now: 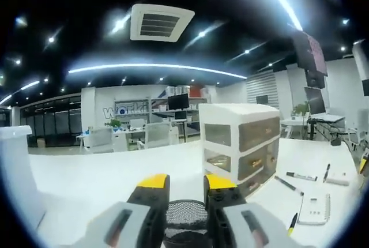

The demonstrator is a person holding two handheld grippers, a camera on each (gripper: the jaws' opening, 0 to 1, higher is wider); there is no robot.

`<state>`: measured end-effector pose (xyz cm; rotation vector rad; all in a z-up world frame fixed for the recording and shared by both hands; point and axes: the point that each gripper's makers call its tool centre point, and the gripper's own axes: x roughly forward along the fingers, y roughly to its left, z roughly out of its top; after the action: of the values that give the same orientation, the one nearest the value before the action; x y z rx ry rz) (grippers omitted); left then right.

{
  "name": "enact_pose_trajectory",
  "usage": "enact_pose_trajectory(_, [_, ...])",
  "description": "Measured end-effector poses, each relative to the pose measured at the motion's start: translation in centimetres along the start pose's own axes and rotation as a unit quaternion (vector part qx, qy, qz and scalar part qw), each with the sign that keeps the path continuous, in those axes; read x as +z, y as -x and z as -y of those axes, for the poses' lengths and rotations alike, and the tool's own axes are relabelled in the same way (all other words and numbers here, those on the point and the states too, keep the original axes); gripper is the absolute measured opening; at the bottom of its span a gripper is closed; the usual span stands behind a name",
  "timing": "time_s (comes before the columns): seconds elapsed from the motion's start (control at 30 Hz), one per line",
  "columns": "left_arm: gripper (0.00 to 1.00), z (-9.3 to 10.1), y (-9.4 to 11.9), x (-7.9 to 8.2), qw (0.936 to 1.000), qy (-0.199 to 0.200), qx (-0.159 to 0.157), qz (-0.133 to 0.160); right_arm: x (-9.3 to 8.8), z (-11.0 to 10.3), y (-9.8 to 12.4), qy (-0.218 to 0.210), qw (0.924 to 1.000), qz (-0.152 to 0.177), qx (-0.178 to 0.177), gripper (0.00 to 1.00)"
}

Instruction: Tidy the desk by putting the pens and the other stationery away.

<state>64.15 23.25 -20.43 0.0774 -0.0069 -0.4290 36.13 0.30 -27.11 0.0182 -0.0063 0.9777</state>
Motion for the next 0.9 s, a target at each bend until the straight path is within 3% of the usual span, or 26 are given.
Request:
enact_pose_trajectory(0.17, [0.34,0.6,1.2,0.4,1.0000,0.004,-0.002,0.006,0.1,0.1,-0.1,-0.002,1.0000,0.005,0.000,0.33])
enact_pose_trajectory(0.5, [0.38,2.8,4.2,1.7,0.9990,0.013,-0.022,0.036,-0.1,-0.1,-0.4,-0.005,1.0000,0.003,0.005,0.34])
enact_pose_trajectory(0.9, [0.48,5.9,8.7,0.8,0.9971,0.028,-0.059,0.037,-0.5,0.3,-0.3,-0.006,1.0000,-0.001,0.000,0.35])
